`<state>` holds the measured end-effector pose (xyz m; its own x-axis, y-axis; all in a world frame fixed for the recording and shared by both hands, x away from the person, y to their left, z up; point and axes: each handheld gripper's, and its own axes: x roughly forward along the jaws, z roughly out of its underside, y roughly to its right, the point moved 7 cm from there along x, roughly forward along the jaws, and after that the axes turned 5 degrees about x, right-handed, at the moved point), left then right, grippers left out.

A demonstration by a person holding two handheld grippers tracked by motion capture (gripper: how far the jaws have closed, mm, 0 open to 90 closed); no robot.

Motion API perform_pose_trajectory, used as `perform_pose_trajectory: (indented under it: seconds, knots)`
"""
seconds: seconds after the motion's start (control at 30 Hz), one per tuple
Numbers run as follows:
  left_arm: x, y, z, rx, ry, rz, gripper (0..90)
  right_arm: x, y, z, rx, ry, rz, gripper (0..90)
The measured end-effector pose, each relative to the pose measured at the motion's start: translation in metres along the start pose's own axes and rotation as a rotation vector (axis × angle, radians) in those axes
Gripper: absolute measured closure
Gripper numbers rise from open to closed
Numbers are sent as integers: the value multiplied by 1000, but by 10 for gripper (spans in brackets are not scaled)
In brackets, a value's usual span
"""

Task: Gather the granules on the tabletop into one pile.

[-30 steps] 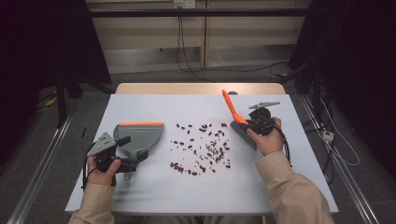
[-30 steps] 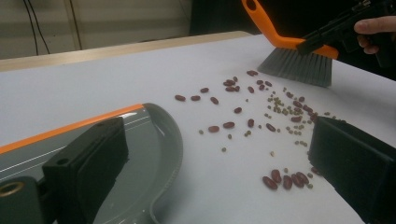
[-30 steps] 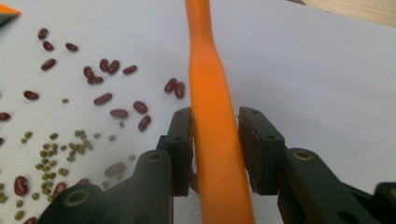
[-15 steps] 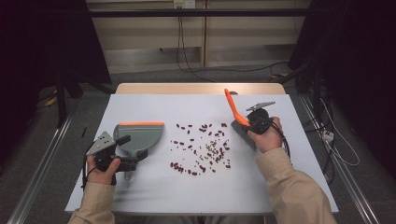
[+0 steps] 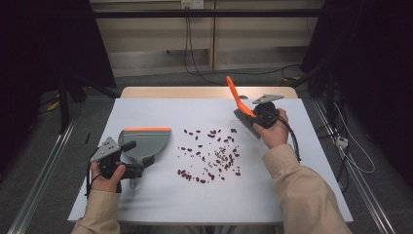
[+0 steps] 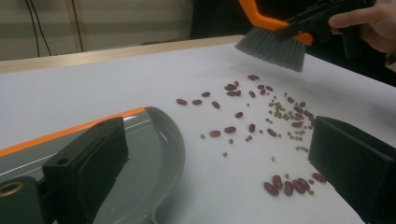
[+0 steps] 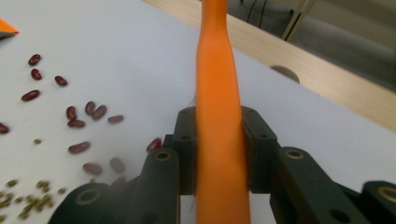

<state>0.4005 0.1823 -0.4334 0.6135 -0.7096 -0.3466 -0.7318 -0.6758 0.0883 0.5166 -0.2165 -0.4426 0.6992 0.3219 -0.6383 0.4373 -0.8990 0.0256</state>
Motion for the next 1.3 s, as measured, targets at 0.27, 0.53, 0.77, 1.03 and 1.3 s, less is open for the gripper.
perform_pose_trajectory:
  seconds: [0.27, 0.53, 0.77, 1.03, 1.3]
  knots:
    - [-1, -4, 1, -6, -2, -4, 46, 41, -11, -16, -141, 20, -5, 715]
    - [0, -4, 2, -5, -5, -4, 46, 52, -33, -6, -289, -26, -99, 716]
    - [0, -4, 2, -4, -5, -10, 46, 36, -48, 5, -342, -35, -203, 716]
    - [1, -4, 3, -1, -11, -16, 46, 16, -65, 18, -427, -48, -280, 716]
    - [1, -4, 4, -3, -12, -18, 46, 4, -75, 26, -452, -45, -316, 715]
